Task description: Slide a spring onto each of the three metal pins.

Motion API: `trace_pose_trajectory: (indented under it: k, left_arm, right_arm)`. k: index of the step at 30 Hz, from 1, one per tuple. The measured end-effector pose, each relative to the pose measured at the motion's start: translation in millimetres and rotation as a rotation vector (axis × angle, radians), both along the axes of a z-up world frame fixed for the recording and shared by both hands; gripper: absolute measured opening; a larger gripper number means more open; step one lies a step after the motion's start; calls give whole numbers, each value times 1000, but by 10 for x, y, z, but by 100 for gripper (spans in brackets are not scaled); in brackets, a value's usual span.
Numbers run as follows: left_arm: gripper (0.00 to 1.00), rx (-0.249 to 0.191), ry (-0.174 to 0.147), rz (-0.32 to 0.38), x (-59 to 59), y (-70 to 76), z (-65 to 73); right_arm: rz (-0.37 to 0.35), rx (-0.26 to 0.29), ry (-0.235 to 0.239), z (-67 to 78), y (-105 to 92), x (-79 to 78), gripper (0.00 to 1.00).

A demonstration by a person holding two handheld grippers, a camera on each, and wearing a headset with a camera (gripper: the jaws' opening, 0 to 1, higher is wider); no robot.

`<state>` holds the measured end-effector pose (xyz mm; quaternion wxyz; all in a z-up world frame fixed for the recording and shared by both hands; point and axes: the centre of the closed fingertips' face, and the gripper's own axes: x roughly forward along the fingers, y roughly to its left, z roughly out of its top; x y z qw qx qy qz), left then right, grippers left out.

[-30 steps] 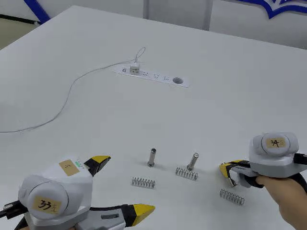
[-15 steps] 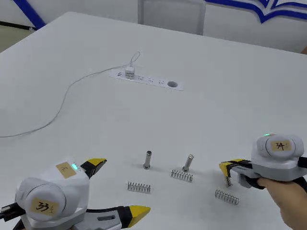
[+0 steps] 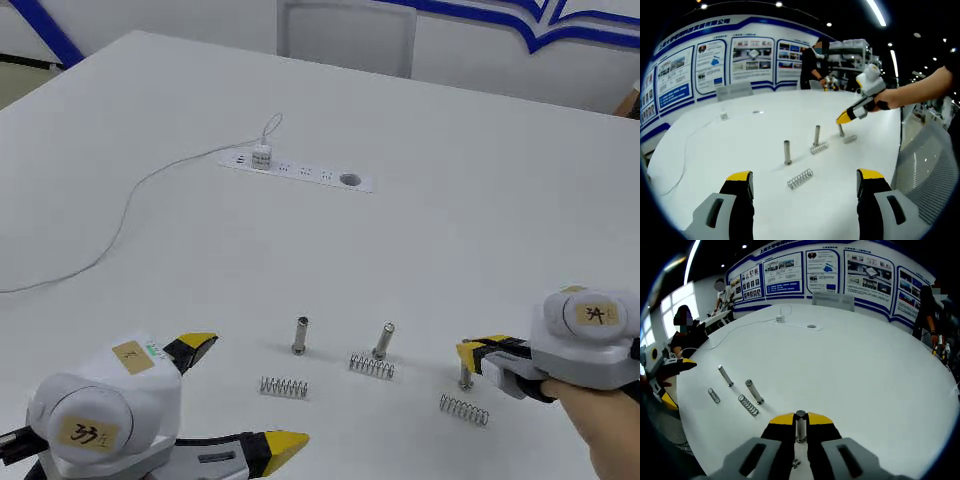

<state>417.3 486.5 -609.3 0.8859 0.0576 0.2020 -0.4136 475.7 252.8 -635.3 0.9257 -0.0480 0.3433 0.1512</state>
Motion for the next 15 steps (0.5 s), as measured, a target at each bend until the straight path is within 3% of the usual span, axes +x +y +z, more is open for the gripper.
trace_pose_trajectory:
  k: [10,15]
  left_arm:
    - [87,-1,2,-7,-14,-12,1]
    - [87,7,0,-13,-23,-18,-5]
  right_arm:
    - [16,2,-26,13,31,-44,8]
    - [51,-50,-30,19,44,-58,8]
